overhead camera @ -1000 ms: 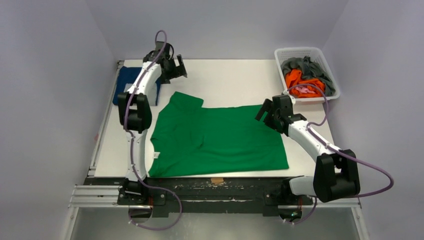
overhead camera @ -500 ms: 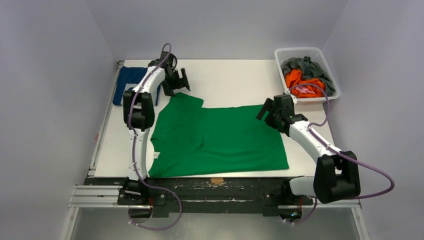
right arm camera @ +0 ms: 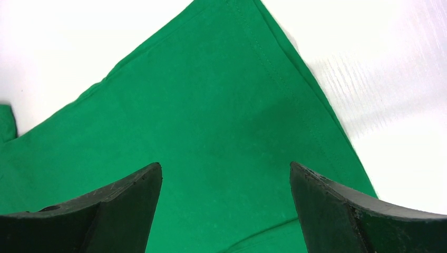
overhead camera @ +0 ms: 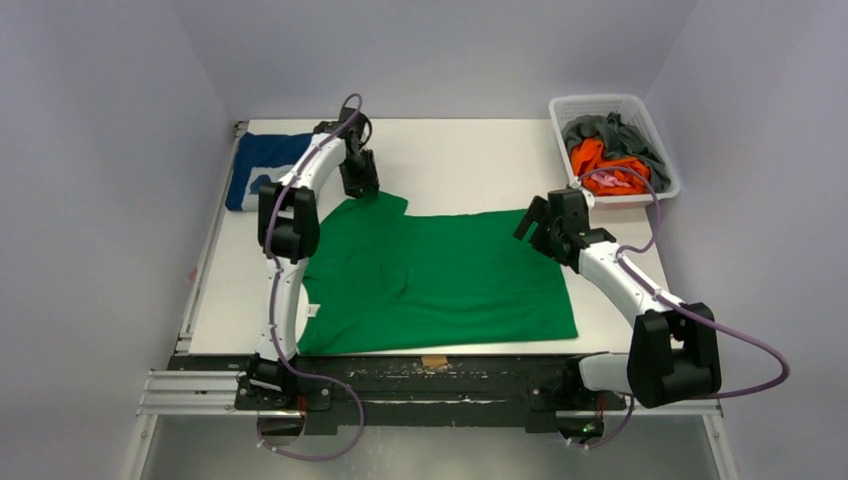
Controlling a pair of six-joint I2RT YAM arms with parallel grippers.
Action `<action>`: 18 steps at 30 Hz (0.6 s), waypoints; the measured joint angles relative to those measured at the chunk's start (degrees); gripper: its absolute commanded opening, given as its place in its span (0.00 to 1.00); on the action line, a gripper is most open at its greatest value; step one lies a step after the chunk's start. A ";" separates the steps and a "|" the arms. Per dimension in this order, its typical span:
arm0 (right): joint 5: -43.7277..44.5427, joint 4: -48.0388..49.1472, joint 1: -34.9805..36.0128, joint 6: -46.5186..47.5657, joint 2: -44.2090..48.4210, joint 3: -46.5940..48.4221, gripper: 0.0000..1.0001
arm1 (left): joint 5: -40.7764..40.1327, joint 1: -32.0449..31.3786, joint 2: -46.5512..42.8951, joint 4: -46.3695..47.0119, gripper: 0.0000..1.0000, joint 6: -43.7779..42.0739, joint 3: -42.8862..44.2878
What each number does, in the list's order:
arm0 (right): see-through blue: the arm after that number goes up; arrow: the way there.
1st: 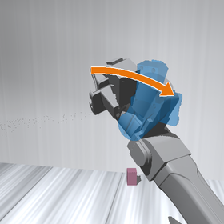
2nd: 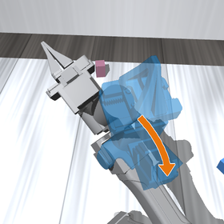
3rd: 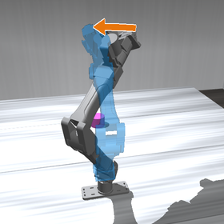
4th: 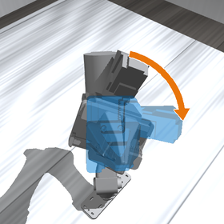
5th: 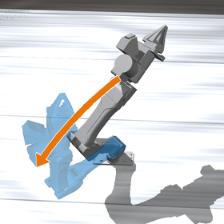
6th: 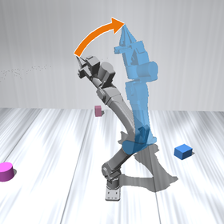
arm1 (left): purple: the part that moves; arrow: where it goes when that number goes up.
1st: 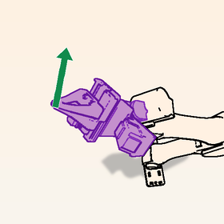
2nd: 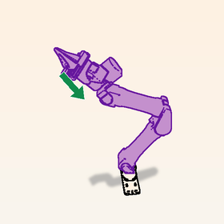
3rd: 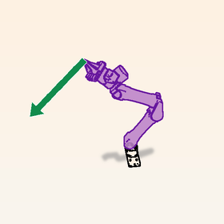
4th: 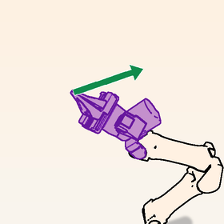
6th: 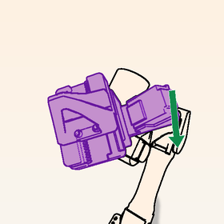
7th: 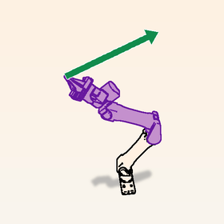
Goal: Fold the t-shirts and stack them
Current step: Grab the side of the flattened tshirt furthest away from the robot with both arms
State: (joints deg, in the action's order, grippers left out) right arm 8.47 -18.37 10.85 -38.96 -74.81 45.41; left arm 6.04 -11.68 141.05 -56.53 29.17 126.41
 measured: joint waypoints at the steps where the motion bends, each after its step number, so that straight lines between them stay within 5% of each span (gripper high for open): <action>1: 0.02 -0.02 0.00 0.02 0.00 0.00 0.89 | -0.74 -0.50 0.31 -0.46 0.33 -0.02 0.48; 5: 0.61 -0.02 0.00 0.20 0.00 0.00 0.88 | -3.10 -1.79 0.70 -1.77 0.16 -0.26 1.05; 11: 3.23 -0.57 0.00 0.87 -1.07 0.50 0.87 | -4.35 -1.84 1.38 -2.23 0.02 -1.42 2.34; 18: 9.35 -2.16 -0.04 2.38 -12.94 12.07 0.82 | -3.93 -1.84 1.57 0.61 0.00 -4.42 3.34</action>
State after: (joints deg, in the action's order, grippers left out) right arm 17.82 -20.53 10.81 -36.58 -87.74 57.47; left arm 2.11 -13.52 142.63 -55.92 24.75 129.75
